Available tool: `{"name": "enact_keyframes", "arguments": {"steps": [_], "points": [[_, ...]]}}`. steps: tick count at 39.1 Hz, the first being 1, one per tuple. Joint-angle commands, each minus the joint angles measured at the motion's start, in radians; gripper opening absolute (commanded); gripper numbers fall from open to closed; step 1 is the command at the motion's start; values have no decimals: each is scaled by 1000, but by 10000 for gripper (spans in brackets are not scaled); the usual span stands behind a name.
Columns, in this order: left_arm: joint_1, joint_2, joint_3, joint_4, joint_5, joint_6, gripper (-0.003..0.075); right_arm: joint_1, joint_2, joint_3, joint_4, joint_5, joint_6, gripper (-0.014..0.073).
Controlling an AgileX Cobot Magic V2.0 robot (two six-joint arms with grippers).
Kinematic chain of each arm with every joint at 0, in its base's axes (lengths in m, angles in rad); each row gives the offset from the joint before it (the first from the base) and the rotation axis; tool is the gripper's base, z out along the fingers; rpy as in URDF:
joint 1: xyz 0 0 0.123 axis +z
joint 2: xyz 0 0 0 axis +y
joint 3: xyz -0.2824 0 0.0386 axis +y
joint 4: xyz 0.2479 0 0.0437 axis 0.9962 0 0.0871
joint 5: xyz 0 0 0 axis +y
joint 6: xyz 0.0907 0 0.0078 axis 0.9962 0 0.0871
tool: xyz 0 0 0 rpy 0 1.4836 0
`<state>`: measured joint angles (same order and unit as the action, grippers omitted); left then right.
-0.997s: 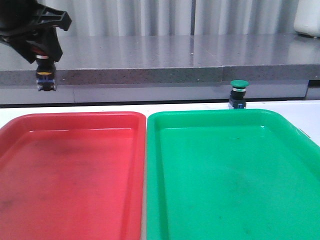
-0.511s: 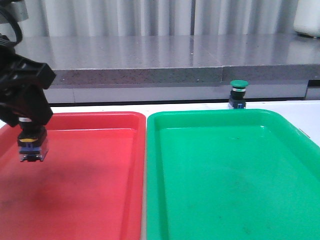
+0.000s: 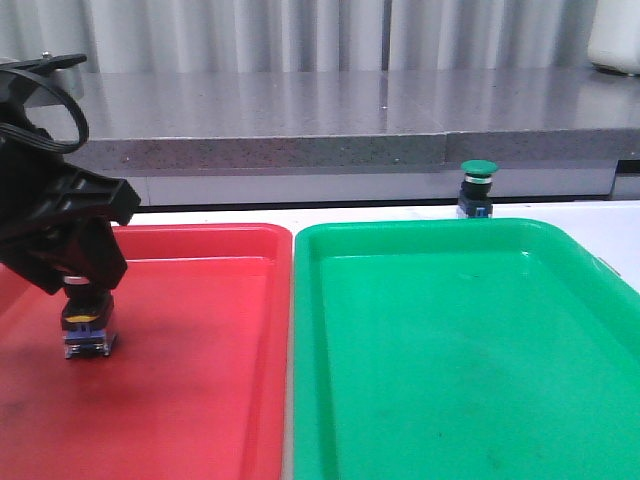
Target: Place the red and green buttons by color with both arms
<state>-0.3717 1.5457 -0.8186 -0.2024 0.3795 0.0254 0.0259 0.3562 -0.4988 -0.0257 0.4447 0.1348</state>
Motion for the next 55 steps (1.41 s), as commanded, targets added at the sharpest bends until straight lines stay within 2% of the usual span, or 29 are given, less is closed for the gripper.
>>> {"name": "enact_keyframes", "arguments": {"steps": [1, 9, 12, 21, 24, 25, 31, 37, 41, 48, 55], "points": [[-8, -18, -20, -26, -35, 1, 171, -7, 14, -30, -10, -84, -7, 610], [-8, -20, -20, -27, -22, 1, 456, -7, 14, -30, -10, -84, -7, 610], [-8, -41, -20, -43, -13, 1, 533, -7, 14, -30, -10, -84, -7, 610], [4, -226, -20, -36, -8, 1, 531, -7, 14, -30, -10, -84, -7, 610], [38, -292, -20, -15, 13, 1, 492, -7, 14, -30, -10, -84, -7, 610], [55, -311, -20, -11, 28, 1, 459, -7, 14, -30, -10, -84, -7, 610], [241, -444, -20, 5, 121, 1, 204, -7, 14, -30, -10, -84, -7, 610], [372, -589, 14, 12, 150, 11, -22, -7, 14, -30, -10, -84, -7, 610], [383, -728, 91, 17, 117, 23, -20, -7, 14, -30, -10, -84, -7, 610], [383, -1080, 320, 27, -29, 23, -20, -7, 14, -30, -10, -84, -7, 610], [383, -1329, 451, 31, -160, 23, -20, -7, 14, -30, -10, -84, -7, 610]]}}
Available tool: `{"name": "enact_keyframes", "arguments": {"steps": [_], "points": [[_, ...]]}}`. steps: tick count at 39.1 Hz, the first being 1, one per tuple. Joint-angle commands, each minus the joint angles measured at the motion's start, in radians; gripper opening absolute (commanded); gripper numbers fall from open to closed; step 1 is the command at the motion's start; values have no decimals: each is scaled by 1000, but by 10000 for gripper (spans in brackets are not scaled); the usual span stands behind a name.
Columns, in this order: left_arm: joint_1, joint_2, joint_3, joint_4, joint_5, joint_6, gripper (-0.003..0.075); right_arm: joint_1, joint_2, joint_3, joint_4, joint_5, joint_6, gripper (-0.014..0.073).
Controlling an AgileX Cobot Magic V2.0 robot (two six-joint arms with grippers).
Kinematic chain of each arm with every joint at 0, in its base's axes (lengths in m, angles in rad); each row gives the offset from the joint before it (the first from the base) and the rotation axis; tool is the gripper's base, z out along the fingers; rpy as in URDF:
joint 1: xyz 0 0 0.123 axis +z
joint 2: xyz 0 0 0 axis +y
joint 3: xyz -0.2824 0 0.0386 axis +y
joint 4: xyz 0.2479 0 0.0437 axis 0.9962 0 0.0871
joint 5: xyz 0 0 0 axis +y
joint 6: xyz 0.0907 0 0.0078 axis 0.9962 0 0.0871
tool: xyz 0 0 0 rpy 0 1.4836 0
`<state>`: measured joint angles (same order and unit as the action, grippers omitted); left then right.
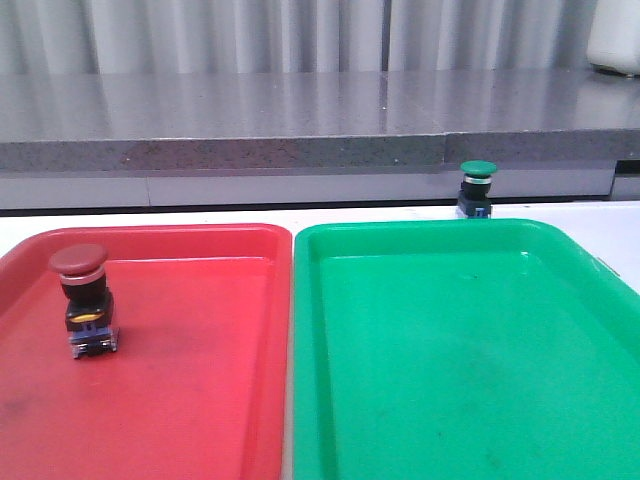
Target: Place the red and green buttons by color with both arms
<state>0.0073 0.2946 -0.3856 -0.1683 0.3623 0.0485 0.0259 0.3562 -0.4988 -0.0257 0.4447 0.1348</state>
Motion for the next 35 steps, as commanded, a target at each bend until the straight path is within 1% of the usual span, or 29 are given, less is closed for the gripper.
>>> {"name": "enact_keyframes", "arguments": {"steps": [1, 7, 20, 23, 28, 32, 35], "points": [[3, -98, 30, -3, -154, -1, -20, -7, 14, -30, -10, -84, -7, 610], [3, -176, 53, -3, -165, -1, -20, -7, 14, -30, -10, -84, -7, 610], [3, -178, 53, -3, -168, -1, -20, -7, 14, -30, -10, -84, -7, 610], [3, -178, 53, -3, -168, -1, -20, -7, 14, -30, -10, -106, -7, 610], [3, -178, 53, -3, -168, -1, -20, -7, 30, -29, -10, -184, -7, 610], [3, -178, 53, -3, -168, -1, -20, -7, 132, -51, -10, -250, -7, 610], [3, -178, 53, -3, -168, -1, -20, -7, 277, -108, -10, -262, -7, 610]]}}
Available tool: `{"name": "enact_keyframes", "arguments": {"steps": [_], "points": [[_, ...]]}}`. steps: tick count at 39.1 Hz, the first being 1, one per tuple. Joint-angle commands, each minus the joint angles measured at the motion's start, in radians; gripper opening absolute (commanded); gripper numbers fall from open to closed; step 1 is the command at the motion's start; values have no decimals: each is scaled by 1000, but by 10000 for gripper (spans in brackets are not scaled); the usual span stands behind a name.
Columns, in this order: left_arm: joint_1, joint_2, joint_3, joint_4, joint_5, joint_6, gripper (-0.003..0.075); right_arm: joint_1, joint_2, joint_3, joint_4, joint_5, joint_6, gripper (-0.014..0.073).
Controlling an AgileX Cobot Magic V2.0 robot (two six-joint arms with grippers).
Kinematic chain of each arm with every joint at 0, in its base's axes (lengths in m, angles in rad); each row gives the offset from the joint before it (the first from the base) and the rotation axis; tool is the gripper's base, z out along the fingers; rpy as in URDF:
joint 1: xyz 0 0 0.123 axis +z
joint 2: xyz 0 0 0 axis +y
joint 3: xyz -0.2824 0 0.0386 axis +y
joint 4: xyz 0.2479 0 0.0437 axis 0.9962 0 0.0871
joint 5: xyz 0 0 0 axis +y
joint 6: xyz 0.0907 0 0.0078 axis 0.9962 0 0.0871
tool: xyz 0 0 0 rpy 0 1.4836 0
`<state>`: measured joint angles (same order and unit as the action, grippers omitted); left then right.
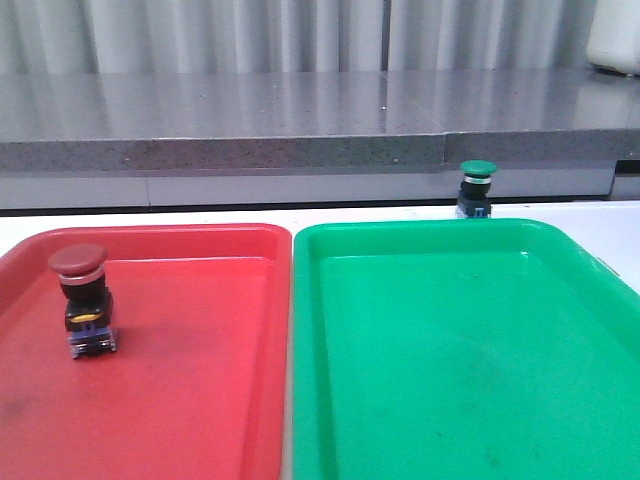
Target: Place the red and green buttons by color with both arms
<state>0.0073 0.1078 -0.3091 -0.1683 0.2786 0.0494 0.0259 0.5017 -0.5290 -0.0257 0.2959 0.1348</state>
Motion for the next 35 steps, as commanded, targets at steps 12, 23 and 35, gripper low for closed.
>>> {"name": "enact_keyframes", "arguments": {"steps": [12, 23, 35], "points": [[3, 11, -24, -3, -84, -1, -20, 24, 662, -375, -10, -100, -7, 610], [3, 11, -24, -3, -84, -1, -20, 153, 1092, -699, -10, -4, -6, 610], [3, 11, -24, -3, -84, -1, -20, 159, 1444, -1080, -6, 263, 13, 610]]}}
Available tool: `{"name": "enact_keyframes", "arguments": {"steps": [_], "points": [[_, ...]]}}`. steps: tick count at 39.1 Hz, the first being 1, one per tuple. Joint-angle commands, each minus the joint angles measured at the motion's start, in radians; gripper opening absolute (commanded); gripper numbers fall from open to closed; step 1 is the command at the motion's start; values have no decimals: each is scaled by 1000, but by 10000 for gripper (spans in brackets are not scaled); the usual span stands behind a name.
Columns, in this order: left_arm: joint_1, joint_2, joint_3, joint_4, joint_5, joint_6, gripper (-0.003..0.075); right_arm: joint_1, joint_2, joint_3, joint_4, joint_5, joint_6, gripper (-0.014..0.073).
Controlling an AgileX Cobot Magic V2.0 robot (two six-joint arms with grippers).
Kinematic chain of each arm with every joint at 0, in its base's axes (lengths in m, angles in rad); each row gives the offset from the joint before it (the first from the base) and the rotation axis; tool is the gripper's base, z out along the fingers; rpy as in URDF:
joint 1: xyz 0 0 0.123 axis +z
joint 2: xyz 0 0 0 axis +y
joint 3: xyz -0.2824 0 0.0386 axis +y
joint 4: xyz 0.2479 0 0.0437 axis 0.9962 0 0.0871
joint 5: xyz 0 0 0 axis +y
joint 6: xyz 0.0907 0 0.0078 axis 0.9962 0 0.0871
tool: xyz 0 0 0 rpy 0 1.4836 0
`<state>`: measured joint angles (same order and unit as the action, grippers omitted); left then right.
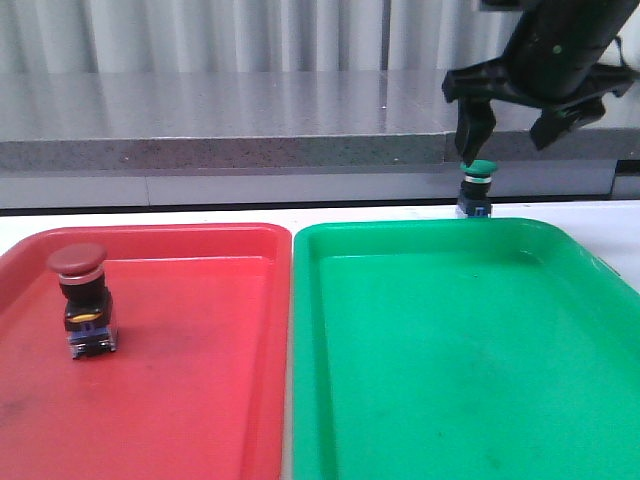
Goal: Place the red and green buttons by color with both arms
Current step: 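Lower the right gripper onto the green-capped button and close it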
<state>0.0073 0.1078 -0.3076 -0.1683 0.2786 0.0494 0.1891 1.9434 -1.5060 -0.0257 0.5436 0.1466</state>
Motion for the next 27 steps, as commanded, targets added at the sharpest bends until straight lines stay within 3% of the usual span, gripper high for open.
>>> {"name": "enact_keyframes", "arguments": {"steps": [1, 11, 15, 22, 27], "points": [[3, 11, -25, -3, -84, -1, -20, -4, 23, -129, -5, 28, 1, 610], [3, 11, -25, -3, -84, -1, -20, -9, 124, -261, 2, 44, 40, 589], [3, 11, -25, -3, -84, -1, -20, -9, 131, -275, 6, 58, 42, 477], [3, 11, -25, -3, -84, -1, -20, -9, 126, -277, 6, 61, 42, 206], [3, 11, -25, -3, -84, -1, -20, -9, 97, -277, 6, 73, 42, 128]]}}
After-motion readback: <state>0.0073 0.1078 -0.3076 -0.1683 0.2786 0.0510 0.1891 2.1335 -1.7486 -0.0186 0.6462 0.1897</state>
